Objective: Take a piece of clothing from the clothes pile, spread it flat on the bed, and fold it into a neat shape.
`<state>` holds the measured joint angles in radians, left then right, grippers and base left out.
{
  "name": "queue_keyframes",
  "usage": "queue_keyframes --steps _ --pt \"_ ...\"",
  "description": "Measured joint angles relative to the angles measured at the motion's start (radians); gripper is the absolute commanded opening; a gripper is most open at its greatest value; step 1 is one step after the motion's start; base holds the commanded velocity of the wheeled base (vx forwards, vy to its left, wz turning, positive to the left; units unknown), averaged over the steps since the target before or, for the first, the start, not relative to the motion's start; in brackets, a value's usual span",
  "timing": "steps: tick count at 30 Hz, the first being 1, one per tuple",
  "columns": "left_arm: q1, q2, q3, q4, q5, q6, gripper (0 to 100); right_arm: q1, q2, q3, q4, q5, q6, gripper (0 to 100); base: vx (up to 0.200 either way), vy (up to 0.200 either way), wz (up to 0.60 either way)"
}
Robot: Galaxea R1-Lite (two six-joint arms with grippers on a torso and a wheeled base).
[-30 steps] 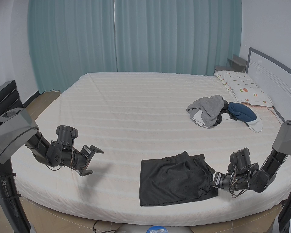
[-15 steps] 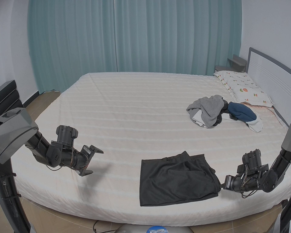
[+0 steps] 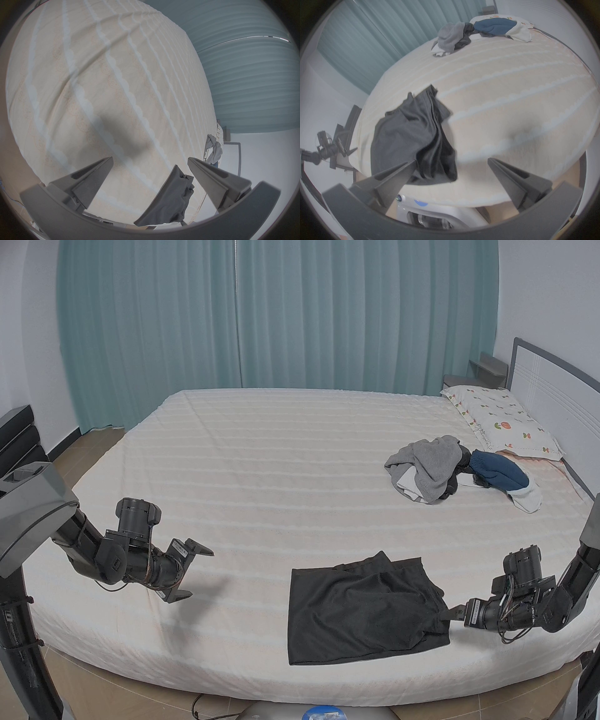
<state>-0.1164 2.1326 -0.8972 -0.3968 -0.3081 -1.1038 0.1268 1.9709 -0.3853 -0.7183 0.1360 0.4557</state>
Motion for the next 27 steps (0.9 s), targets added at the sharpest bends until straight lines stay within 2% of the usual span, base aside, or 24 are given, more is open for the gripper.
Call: queue_keyframes --steps 3,4,8,17,27 --pt "-0.001 0.000 0.000 0.000 0.001 0.000 100 -0.007 0.001 -0.070 -0.001 0.013 0.074 100 0.000 0.000 0.00" --pt "-0.001 0.000 0.000 0.000 0.001 -0.001 100 -0.009 0.009 -0.122 0.000 0.021 0.131 100 0.200 0.000 0.00" --pt "0.001 0.000 -0.003 0.000 0.002 -0.003 100 -0.005 0.044 -0.207 0.000 0.031 0.180 100 0.200 0.000 0.00" --pt "-0.001 0.000 -0.001 0.000 0.004 -0.001 100 0.019 0.223 -0.403 -0.010 0.047 0.269 100 0.022 0.000 0.00" --pt "-0.003 0.000 -0.002 0.002 0.004 0.000 100 0.043 0.285 -0.426 -0.042 0.076 0.284 100 0.000 0.000 0.00"
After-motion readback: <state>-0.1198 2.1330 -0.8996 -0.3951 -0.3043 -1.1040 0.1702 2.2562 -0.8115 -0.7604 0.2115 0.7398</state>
